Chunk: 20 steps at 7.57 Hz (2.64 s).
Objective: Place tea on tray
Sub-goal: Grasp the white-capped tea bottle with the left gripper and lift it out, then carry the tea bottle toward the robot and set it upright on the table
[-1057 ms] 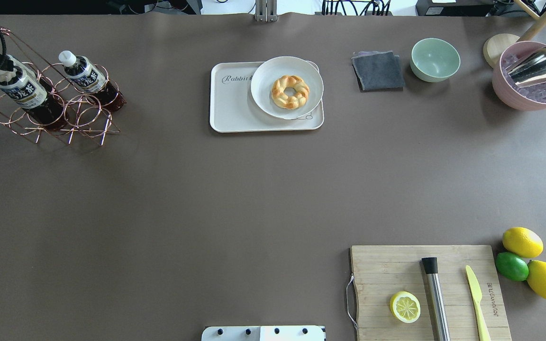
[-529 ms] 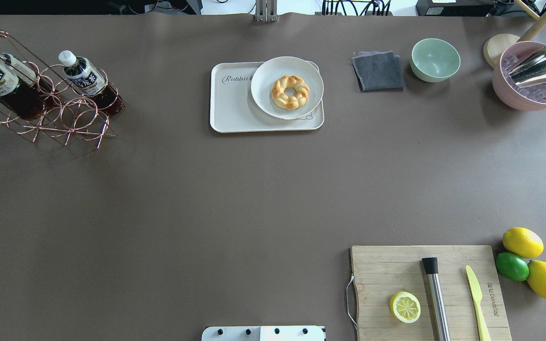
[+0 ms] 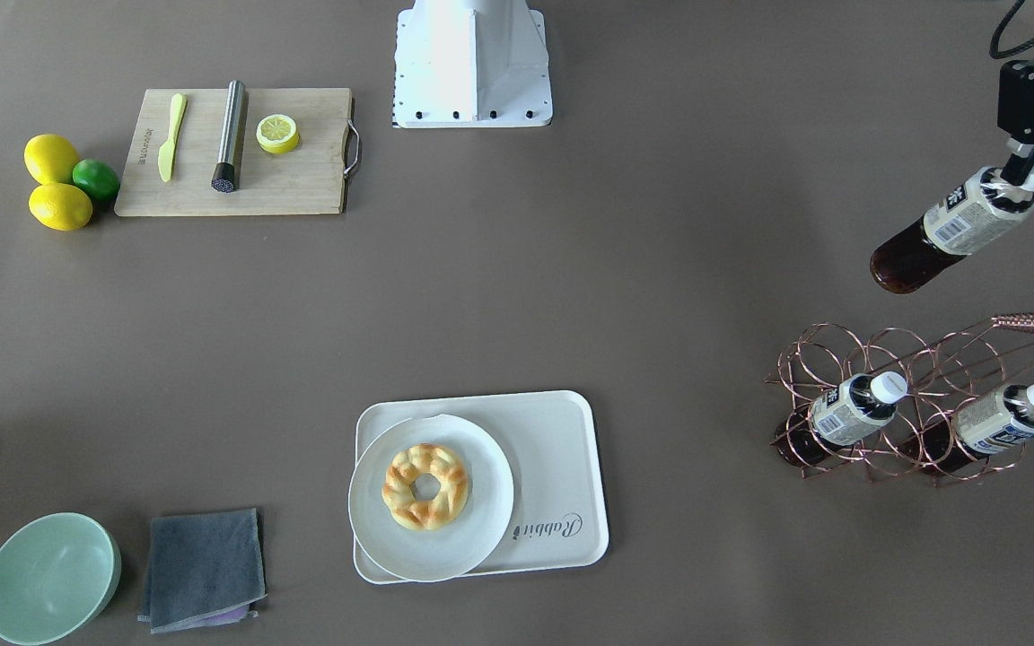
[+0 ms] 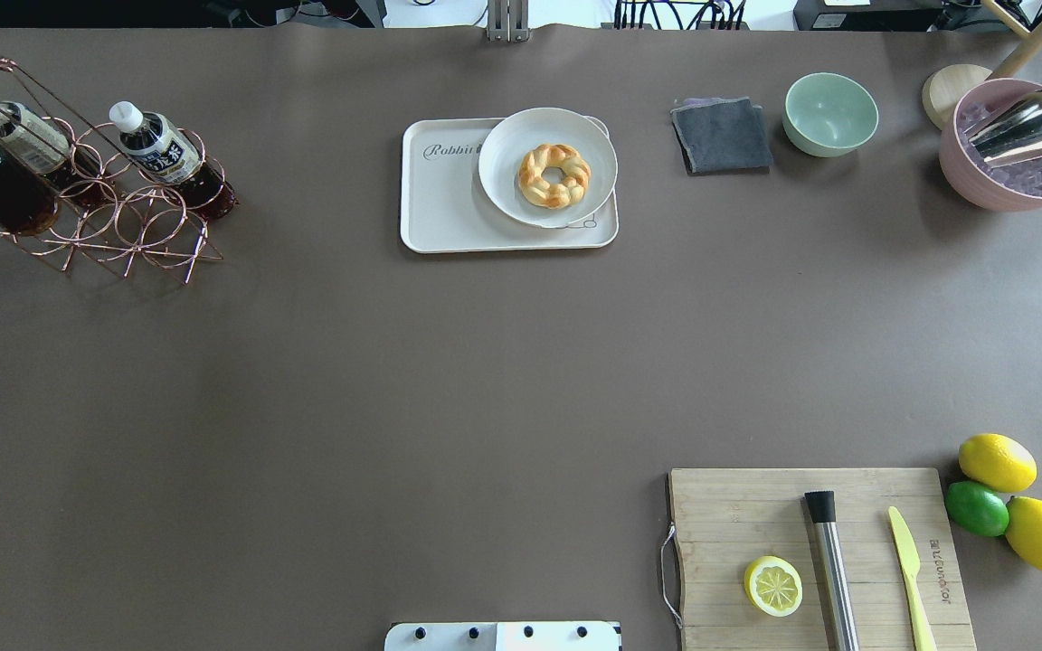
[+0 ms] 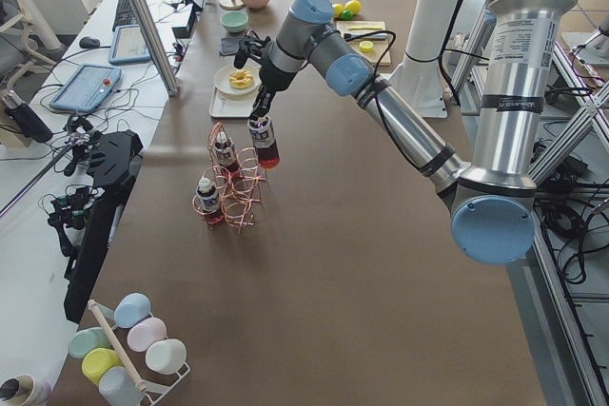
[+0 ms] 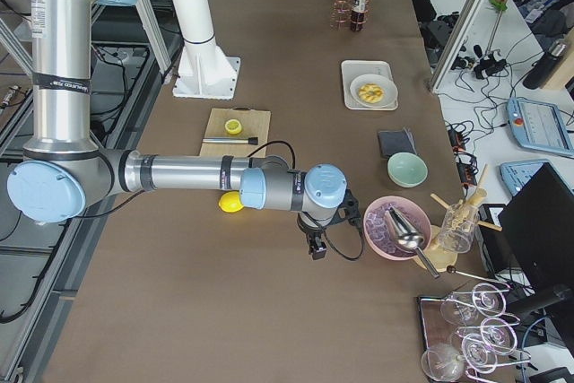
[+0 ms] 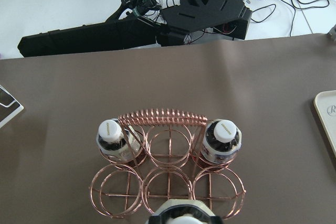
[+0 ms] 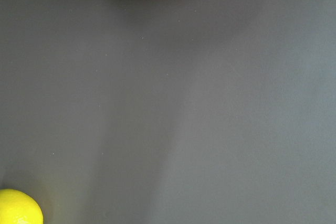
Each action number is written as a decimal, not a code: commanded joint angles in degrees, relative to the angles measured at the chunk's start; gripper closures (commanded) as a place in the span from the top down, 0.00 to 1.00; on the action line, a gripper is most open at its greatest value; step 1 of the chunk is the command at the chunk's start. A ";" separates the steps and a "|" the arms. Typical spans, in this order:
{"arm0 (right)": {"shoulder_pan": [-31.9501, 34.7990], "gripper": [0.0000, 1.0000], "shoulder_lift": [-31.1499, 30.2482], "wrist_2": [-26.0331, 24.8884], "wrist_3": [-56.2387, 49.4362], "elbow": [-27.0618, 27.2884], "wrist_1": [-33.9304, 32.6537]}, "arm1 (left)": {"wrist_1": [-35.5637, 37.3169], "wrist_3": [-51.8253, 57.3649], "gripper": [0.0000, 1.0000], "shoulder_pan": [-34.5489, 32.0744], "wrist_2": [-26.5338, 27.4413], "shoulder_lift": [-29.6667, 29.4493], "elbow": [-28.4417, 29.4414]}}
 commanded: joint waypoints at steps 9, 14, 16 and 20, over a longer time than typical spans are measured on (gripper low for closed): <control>-0.87 1.00 0.49 0.34 -0.04 0.66 0.08 | 24.19 -40.37 0.00 43.00 28.42 -41.16 14.86; -1.04 1.00 0.32 0.34 0.13 0.58 0.08 | 22.49 -40.39 0.00 48.28 31.31 -43.71 19.37; -1.13 1.00 0.32 0.34 0.13 0.66 0.08 | 22.40 -40.48 0.00 48.73 31.32 -43.71 19.46; -1.22 1.00 0.32 0.34 -0.13 0.75 0.08 | 20.64 -40.39 0.00 49.43 32.64 -43.09 20.07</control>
